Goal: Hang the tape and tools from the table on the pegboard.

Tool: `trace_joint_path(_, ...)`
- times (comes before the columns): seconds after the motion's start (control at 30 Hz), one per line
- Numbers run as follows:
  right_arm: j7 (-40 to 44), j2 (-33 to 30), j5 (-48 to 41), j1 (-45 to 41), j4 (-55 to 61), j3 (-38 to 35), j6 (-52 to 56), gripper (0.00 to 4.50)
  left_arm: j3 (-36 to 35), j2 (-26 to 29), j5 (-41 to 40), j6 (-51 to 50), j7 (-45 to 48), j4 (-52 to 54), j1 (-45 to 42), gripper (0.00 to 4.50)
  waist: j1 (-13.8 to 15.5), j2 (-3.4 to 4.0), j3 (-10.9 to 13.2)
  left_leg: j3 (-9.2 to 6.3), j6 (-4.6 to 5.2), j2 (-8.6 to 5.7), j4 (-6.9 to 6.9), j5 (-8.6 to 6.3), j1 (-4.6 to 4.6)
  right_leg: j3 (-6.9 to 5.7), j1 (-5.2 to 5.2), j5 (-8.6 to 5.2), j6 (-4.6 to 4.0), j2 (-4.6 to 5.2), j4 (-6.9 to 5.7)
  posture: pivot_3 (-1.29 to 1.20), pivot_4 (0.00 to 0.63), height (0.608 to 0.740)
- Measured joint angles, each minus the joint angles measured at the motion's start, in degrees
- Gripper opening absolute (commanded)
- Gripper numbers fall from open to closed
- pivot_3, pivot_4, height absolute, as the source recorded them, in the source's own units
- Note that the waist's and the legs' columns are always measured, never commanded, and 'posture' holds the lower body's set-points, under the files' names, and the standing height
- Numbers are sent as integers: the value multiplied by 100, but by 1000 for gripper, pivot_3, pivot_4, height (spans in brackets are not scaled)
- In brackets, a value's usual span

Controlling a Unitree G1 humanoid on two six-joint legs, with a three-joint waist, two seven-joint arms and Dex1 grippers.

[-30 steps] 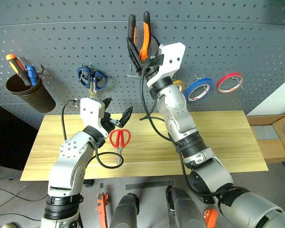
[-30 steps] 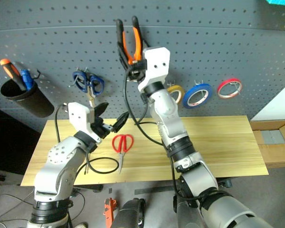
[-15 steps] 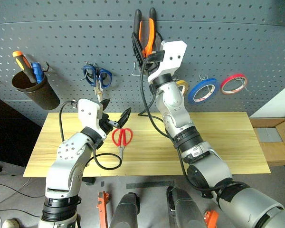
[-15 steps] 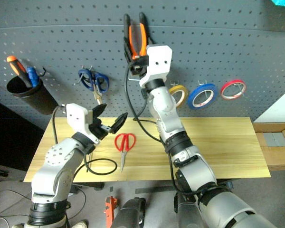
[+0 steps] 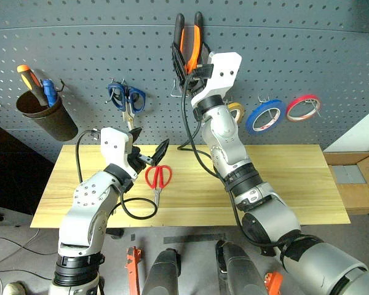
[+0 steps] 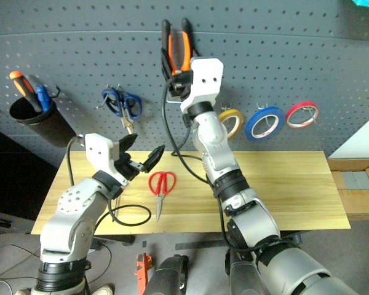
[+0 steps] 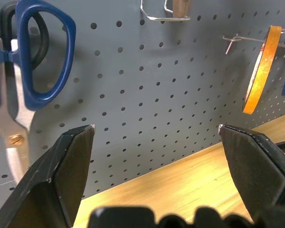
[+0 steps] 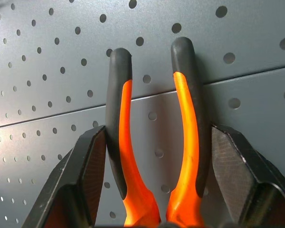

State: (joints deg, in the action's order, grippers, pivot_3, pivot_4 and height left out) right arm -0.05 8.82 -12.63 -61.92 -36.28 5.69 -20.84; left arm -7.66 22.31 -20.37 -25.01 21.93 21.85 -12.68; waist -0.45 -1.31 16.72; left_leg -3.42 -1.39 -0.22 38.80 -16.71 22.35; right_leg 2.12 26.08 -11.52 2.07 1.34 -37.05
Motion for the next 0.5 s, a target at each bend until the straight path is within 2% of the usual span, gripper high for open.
trace_joint_path(0.17, -1, -1, 85, 3, -7, 58, 64, 2727, -61, 0, 0, 0, 1, 0, -2, 4500, -2, 1, 2, 0, 1, 1, 0, 1, 0, 0, 0, 0, 0, -1, 0, 119, 307, 740)
trace_joint_path(0.33, 48, -20, 496, 108, -102, 426, 446, 2727, -65, 1, 0, 0, 7, -1, -15, 4500, -6, 1, 6, 0, 1, 2, -6, 1, 5, 0, 7, 0, -1, -2, 4, 117, 307, 740)
trace_joint_path(0.4, 70, -40, 640, 241, -84, 501, 502, 3458, -72, 3, 1, 0, 7, -1, -19, 4500, -5, 2, 8, -4, 1, 2, -8, 1, 13, -4, 12, 0, -2, -1, 5, 115, 306, 740)
trace_joint_path(0.5, 104, -41, 740, 244, -50, 567, 548, 4322, -78, 4, 1, 1, 9, -3, -60, 4500, -4, 2, 9, -7, 0, 2, -9, 0, 15, -5, 14, 0, -2, 1, 8, 110, 305, 740)
